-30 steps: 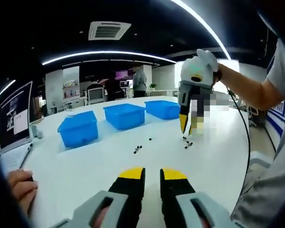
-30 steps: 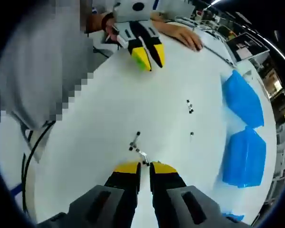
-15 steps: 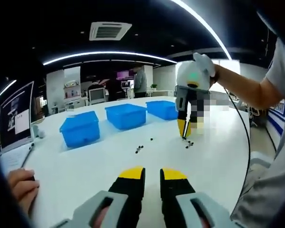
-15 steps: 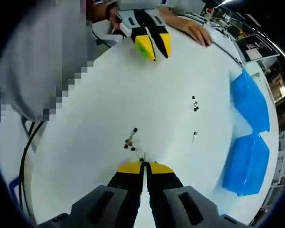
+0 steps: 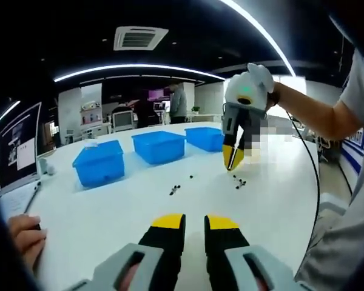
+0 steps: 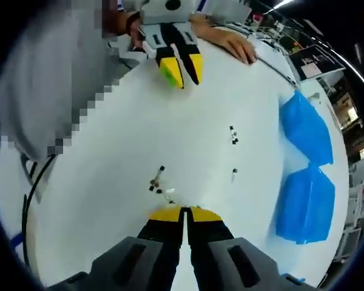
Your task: Pick up the resistors one by one and place each resistor into its matching bin, sorting the parts by color and model until every resistor is separated into the correct bin for its type
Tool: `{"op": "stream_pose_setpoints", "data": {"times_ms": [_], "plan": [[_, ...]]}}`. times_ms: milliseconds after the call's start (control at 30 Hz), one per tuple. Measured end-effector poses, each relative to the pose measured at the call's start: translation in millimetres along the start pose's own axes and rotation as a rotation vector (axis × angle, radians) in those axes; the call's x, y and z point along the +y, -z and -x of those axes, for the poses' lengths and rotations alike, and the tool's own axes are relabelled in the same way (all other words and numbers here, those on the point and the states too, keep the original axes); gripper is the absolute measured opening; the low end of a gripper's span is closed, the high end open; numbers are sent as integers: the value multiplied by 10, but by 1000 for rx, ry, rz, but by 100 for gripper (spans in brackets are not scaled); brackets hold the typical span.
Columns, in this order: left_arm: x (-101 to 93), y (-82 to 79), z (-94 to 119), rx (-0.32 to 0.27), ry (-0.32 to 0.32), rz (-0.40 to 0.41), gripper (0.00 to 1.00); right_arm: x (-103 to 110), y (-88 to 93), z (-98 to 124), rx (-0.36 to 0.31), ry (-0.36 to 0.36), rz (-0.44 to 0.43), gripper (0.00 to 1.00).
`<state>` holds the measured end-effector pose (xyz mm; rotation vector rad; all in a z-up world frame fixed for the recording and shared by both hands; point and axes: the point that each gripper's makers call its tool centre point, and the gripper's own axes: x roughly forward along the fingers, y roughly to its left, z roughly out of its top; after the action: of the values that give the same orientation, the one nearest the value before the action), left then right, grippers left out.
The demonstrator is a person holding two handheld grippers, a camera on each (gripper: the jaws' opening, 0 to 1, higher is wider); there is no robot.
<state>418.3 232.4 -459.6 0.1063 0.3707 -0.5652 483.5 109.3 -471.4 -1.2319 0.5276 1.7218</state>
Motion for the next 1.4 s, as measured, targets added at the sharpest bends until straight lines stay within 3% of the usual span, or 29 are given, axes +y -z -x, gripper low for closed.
{"op": "stream_pose_setpoints", "data": {"times_ms": [367,467,833,1000,1067,1200,1267,1400], "plan": [[81,-4,44,-9,-20,6,16,-332,-253,84,-410,138,-299,6],[102,-7,44,-8,-22,2,16,-516,-308,175,-513,206,-388,6],[51,-33,46,-14,-7,-3,16,-1225,-361,684,-842,514,-575,5],[69,-11,72,-13,-14,3,16,-1558,-230,896,-913,674,-656,5],[73,-3,77,-11,-15,4,16,-1629,-207,925,-928,690,-669,5],[67,-7,90,-15,-14,3,16,-1830,21,938,-868,795,-757,6],[77,-3,95,-15,-17,5,16,-1941,237,937,-867,846,-879,6],[80,-1,104,-18,-19,9,16,-1974,295,880,-850,855,-874,6]]}}
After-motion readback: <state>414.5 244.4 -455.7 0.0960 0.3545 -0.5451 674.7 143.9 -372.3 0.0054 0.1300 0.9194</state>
